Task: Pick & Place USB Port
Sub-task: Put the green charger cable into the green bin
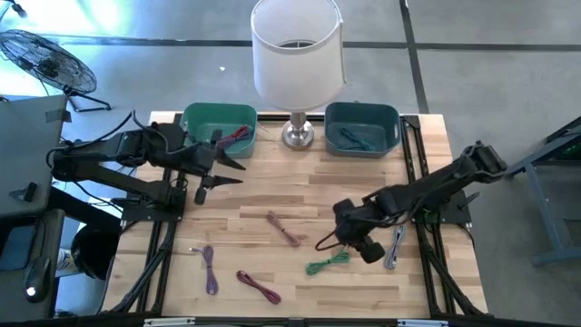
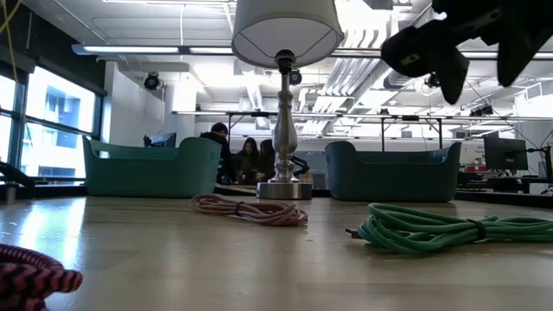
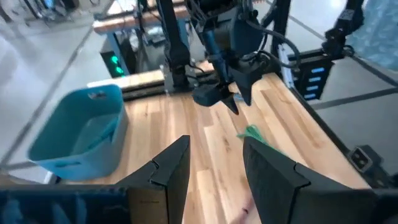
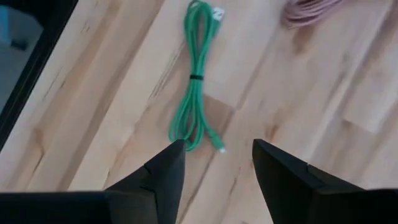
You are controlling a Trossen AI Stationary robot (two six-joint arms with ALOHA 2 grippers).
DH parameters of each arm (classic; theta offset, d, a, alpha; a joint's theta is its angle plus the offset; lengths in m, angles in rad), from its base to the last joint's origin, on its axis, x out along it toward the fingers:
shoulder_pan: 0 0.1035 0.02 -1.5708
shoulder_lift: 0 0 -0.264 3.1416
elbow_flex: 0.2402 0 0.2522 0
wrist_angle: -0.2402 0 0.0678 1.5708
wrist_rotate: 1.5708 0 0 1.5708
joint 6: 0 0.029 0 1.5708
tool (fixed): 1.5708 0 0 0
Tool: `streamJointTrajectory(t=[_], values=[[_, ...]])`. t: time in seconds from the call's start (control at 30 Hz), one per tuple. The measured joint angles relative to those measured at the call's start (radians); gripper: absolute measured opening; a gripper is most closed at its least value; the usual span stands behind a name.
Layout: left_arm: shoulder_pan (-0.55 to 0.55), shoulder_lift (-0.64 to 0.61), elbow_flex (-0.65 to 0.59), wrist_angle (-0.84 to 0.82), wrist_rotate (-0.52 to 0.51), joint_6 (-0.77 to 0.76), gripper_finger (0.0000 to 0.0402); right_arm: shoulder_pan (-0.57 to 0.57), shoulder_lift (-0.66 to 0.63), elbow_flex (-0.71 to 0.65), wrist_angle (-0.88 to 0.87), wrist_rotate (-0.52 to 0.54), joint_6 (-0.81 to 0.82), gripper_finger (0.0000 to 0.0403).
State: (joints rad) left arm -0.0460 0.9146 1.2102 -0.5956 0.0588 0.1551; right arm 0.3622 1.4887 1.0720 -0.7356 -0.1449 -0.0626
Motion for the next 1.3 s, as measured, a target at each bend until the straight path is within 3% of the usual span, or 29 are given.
streamJointTrajectory(t=[0.23, 0.7, 1.3], values=[[0.0, 0.018, 0.0, -0.021, 0.038, -0.023, 0.0145, -0.004, 0.095, 0.013, 0.001, -0.061, -0.062, 0.0179], [0.0, 0.067, 0.0, -0.066, 0.048, -0.022, 0.0145, -0.009, 0.28, 0.013, 0.109, -0.067, -0.094, 0.0179], [0.0, 0.085, 0.0, -0.082, 0.064, -0.022, 0.0145, 0.011, 0.298, 0.011, 0.157, -0.146, -0.073, 0.0178]])
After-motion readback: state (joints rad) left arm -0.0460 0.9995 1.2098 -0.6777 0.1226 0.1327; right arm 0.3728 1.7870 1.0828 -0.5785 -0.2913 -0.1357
